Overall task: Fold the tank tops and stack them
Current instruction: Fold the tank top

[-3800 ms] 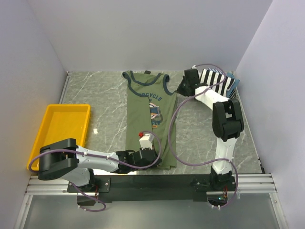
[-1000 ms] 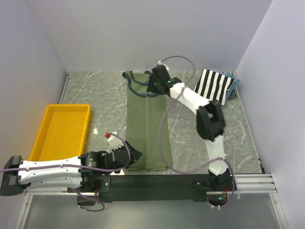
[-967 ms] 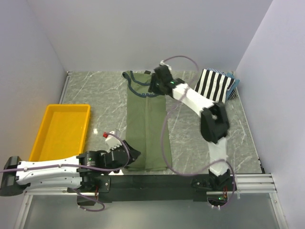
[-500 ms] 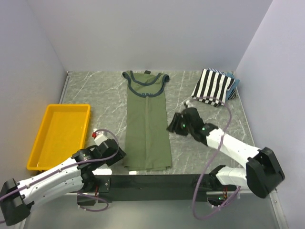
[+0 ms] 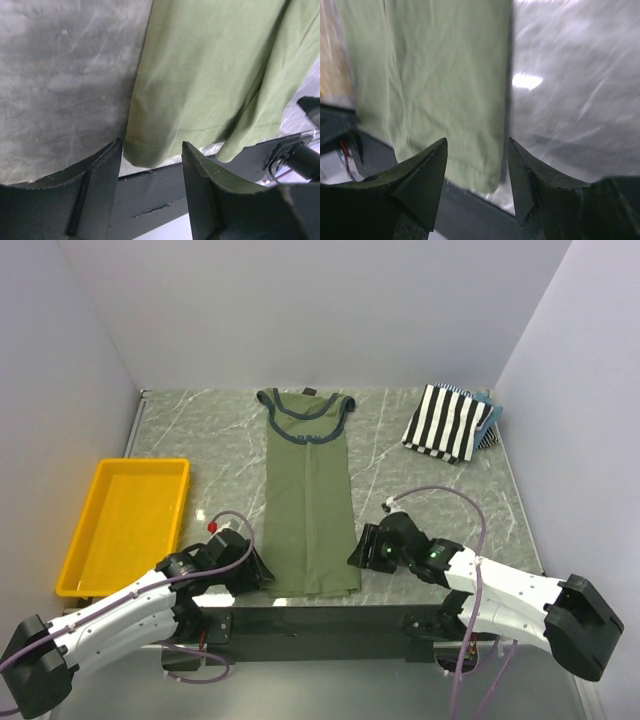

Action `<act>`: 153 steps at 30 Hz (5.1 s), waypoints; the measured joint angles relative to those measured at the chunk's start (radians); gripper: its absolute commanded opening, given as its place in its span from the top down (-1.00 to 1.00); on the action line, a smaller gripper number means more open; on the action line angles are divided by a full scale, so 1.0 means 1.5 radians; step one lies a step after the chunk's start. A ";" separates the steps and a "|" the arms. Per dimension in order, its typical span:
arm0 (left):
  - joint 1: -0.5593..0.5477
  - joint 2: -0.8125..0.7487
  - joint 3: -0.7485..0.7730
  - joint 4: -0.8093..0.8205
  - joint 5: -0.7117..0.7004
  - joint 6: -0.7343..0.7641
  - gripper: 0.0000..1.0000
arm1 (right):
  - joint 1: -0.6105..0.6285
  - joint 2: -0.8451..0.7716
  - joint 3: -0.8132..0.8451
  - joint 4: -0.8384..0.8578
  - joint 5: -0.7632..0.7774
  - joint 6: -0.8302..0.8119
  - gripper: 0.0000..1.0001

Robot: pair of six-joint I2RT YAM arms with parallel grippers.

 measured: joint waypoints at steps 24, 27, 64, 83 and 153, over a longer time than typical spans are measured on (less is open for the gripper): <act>0.002 0.054 -0.021 0.043 0.061 -0.022 0.29 | 0.166 0.032 -0.037 0.042 0.003 0.110 -0.21; 0.002 0.065 -0.030 0.066 0.074 -0.021 0.50 | 0.182 0.048 -0.034 0.053 0.005 0.121 -0.09; -0.322 -0.007 0.054 -0.140 0.015 -0.232 0.99 | 0.474 0.067 0.123 -0.223 0.114 0.285 1.00; 0.101 0.209 0.271 -0.022 -0.026 0.079 0.99 | 0.180 0.114 0.293 -0.235 0.231 0.056 1.00; 0.312 0.726 0.573 0.206 0.037 0.194 0.46 | -0.130 0.684 0.739 -0.078 0.060 -0.211 0.21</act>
